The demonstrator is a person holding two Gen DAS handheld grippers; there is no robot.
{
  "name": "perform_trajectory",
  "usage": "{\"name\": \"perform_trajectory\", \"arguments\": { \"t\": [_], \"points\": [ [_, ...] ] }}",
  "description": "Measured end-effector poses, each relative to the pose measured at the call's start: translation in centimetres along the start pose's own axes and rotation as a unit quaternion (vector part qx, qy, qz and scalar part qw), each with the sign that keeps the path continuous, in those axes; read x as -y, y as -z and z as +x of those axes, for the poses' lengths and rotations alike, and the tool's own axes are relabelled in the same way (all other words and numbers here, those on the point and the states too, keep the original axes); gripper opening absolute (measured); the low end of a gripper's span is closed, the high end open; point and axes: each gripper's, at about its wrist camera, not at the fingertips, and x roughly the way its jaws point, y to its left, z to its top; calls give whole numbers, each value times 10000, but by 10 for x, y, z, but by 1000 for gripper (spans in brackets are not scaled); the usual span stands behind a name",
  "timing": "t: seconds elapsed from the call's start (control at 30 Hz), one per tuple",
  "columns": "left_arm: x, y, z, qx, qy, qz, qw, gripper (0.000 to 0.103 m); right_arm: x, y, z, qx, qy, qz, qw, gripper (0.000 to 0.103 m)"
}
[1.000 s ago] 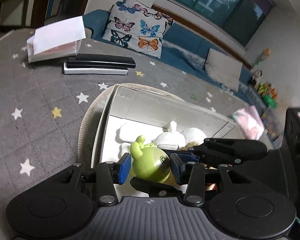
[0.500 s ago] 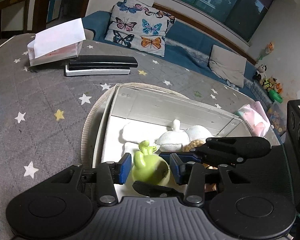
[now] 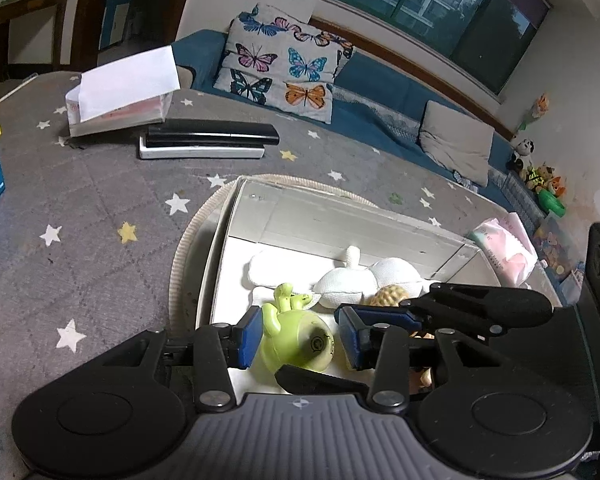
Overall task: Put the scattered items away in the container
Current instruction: 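Lower the alien toy into the box and open the right gripper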
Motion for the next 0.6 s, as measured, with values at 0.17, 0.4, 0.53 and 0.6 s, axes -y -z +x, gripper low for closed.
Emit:
{"name": "perform_trajectory", "arguments": {
  "t": [0.17, 0.4, 0.53, 0.6],
  "points": [
    [5, 5, -13, 108, 48, 39, 9999, 44, -5, 7, -17, 239, 49, 97, 9997, 64],
    [14, 17, -36, 278, 118, 92, 9995, 44, -15, 18, -49, 626, 164, 182, 9977, 73],
    [17, 26, -51, 393, 109, 128, 9991, 44, -24, 28, -68, 802, 238, 155, 9964, 73],
    [18, 32, -58, 454, 106, 143, 9988, 44, -29, 33, -76, 893, 259, 133, 9956, 74]
  ]
}}
